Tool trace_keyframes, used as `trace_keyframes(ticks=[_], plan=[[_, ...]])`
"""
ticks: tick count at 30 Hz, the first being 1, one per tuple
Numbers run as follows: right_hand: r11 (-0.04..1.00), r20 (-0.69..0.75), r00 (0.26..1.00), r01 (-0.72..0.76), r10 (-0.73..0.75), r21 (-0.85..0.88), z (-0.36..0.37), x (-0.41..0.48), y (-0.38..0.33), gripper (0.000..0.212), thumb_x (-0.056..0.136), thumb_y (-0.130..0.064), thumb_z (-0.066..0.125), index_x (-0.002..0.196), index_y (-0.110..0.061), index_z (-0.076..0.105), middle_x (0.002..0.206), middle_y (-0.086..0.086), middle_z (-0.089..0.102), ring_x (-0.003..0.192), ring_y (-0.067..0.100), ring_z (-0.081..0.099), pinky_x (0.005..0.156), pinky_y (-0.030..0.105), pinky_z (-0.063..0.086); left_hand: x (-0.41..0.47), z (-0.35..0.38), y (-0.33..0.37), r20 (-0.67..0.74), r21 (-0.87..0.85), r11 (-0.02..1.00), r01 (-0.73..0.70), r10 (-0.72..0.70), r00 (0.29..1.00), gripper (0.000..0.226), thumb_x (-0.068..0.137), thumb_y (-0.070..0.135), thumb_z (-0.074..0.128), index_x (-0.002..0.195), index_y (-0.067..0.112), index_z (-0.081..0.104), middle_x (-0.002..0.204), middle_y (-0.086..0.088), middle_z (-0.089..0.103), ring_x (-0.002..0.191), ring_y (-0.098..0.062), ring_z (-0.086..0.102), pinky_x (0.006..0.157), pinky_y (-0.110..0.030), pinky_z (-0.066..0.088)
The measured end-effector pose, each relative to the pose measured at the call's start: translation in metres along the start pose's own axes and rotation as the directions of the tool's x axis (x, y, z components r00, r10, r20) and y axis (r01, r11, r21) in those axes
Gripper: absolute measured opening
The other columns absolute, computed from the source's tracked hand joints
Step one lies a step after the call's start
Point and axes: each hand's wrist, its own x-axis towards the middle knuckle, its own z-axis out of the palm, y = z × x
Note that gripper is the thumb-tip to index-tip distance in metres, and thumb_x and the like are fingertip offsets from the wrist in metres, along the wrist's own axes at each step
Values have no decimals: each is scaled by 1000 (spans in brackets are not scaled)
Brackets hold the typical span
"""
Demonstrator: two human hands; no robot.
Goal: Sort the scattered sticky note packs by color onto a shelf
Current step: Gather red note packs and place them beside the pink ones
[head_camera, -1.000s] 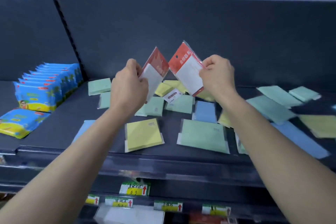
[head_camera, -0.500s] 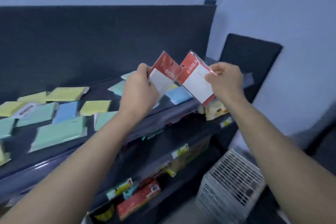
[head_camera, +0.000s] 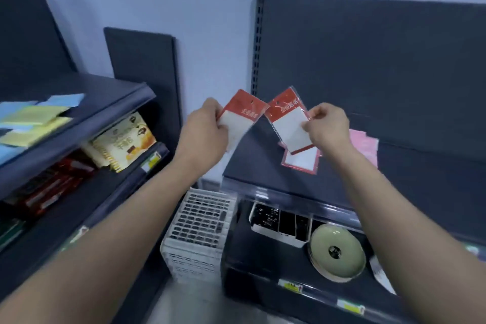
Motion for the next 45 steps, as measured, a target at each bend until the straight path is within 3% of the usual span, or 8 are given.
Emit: trace_keyframes(ticks=[4, 8, 13, 19, 26, 34, 39, 45], plan=[[991, -14, 991, -133, 133, -17, -18, 21, 49, 25, 78, 4, 60, 67, -16, 50, 82, 8, 63, 82, 28, 62, 71, 39, 52, 16, 44, 13, 141, -50, 999, 9, -2, 990, 11, 84, 4, 51, 84, 13, 45, 73, 2, 53, 74, -24, 52, 61, -31, 39], [970, 8, 972, -234, 235, -61, -9, 33, 80, 33, 77, 4, 63, 64, -18, 43, 75, 9, 58, 67, 26, 55, 46, 30, 41, 34, 75, 6, 261, -60, 998, 33, -16, 965, 24, 86, 7, 56, 73, 21, 41, 72, 7, 50, 67, -12, 47, 53, -25, 33], [949, 40, 958, -275, 284, -157, 16, 50, 98, 31, 80, 4, 62, 63, -16, 44, 82, 14, 60, 78, 28, 60, 67, 43, 51, 58, 102, -11, 380, -76, 995, 65, -32, 924, 32, 86, 9, 60, 69, 23, 38, 71, 9, 47, 64, -3, 43, 52, -22, 30], [901, 107, 931, -302, 349, -310, 34, 56, 111, 23, 79, 0, 70, 72, -11, 51, 96, 12, 65, 91, 28, 63, 72, 28, 47, 81, 125, -36, 502, -81, 990, 118, -62, 862, 20, 85, 12, 65, 79, 15, 46, 74, 3, 52, 58, -13, 49, 48, -25, 36], [905, 73, 947, -273, 312, -326, 45, 79, 111, 27, 80, 0, 69, 105, -3, 58, 110, 16, 67, 99, 33, 64, 72, 33, 51, 96, 151, -44, 571, -57, 994, 93, -44, 820, 19, 83, 15, 68, 91, 9, 52, 87, -2, 60, 78, -20, 58, 57, -24, 44], [857, 57, 951, -247, 304, -452, 44, 93, 112, 34, 82, -16, 73, 107, -2, 55, 109, 15, 64, 101, 32, 61, 70, 29, 41, 101, 181, -40, 647, -76, 990, 118, -41, 761, 14, 85, 14, 66, 91, 12, 54, 89, 4, 59, 82, -15, 57, 58, -20, 41], [837, 44, 967, -192, 249, -513, 22, 103, 109, 23, 85, 1, 54, 107, -1, 61, 109, 18, 66, 101, 35, 60, 73, 29, 45, 103, 210, -36, 686, -88, 985, 148, -48, 726, 17, 80, 17, 70, 91, 7, 62, 93, -6, 69, 85, -23, 66, 72, -34, 53], [852, 161, 978, -32, 135, -522, -5, 116, 92, 16, 85, -5, 53, 93, 0, 67, 95, 18, 69, 89, 35, 63, 74, 37, 53, 105, 239, -19, 661, 59, 990, 127, -135, 738, 35, 76, 32, 74, 65, 19, 44, 69, -8, 58, 55, -16, 54, 45, -20, 33]])
